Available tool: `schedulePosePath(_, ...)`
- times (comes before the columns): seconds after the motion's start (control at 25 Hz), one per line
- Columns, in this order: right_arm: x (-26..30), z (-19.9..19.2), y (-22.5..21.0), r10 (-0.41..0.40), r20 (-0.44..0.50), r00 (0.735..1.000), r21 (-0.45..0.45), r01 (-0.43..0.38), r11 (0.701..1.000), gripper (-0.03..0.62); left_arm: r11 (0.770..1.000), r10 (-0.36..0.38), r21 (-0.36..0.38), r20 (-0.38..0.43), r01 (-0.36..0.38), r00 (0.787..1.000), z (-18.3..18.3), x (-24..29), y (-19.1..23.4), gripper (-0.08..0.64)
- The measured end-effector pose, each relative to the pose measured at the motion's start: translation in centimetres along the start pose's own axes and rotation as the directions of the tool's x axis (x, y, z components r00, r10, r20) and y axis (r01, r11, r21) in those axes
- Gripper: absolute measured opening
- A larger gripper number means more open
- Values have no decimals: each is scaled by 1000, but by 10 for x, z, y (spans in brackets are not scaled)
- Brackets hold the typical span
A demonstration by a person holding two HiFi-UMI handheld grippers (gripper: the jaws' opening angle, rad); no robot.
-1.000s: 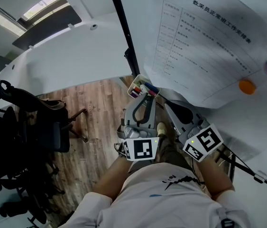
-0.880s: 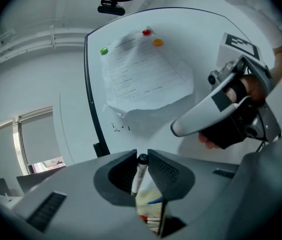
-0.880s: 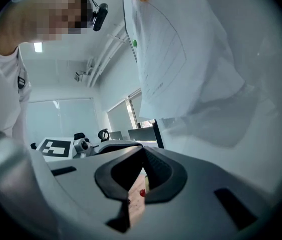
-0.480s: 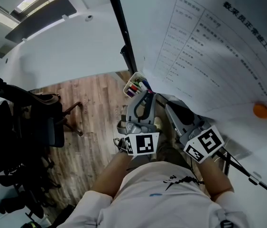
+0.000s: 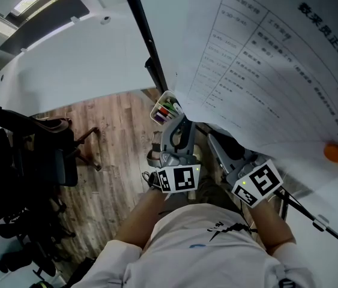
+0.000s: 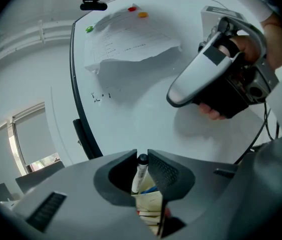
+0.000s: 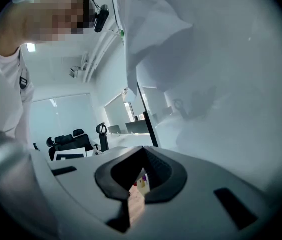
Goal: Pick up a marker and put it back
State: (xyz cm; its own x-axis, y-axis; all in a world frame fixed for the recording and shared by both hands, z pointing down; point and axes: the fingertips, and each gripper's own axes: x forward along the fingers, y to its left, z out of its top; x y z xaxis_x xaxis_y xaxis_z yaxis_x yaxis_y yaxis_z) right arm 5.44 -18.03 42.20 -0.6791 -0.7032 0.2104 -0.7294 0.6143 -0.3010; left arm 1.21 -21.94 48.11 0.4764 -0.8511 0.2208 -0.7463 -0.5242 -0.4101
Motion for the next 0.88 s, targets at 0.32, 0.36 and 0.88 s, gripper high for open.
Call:
schedulePosePath(0.32, 0, 0, 0, 3, 2, 1000, 5, -3, 1000, 12, 1000, -4, 7, -2, 4, 1000, -2, 0, -3, 74)
schedulePosePath(0.36, 1, 0, 0, 4, 3, 1000, 7, -4, 1000, 12, 1000, 0, 6, 2, 0, 1000, 0, -2, -1, 74)
schedulePosePath(0.88, 1, 5, 19, 7, 19, 1000, -6, -7, 1000, 12, 1000, 15, -6, 45, -15, 999, 18, -25, 14, 75)
